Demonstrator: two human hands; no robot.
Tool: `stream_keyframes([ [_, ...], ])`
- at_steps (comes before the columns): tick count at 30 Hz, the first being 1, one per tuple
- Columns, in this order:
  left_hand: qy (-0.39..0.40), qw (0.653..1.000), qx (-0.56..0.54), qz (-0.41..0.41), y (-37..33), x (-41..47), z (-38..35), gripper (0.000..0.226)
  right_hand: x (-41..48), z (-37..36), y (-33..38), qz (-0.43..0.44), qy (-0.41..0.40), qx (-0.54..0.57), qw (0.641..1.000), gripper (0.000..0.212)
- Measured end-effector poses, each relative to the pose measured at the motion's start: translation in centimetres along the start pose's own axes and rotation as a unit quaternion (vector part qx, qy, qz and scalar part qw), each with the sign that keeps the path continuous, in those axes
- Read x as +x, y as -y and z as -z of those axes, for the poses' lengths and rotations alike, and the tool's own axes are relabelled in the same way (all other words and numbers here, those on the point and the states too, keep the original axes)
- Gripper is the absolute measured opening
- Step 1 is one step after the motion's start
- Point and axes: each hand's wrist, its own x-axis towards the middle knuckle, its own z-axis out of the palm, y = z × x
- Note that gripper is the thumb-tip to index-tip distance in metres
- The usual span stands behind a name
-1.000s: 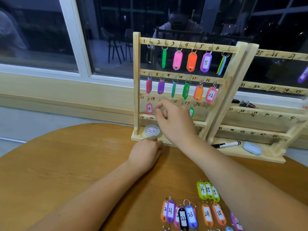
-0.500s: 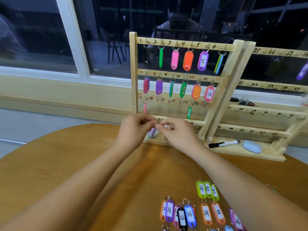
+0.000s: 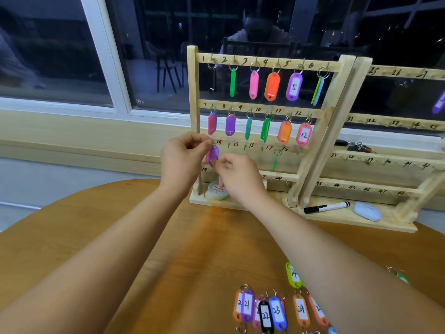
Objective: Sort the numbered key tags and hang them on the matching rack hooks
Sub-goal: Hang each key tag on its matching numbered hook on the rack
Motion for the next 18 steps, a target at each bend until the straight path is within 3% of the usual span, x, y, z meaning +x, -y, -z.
stream_keyframes([
  [12,0.000,0.999,0.030,0.034,1.4,0.3,-0.2,0.007,-0.4,0.5,-0.8,0.004,-0.044,-0.052,0.998,0.018],
  [18,0.019,0.998,0.058,0.034,2.5,-4.2,-0.4,0.006,-5.5,3.8,-3.3,-0.017,-0.049,-0.046,0.998,0.013],
])
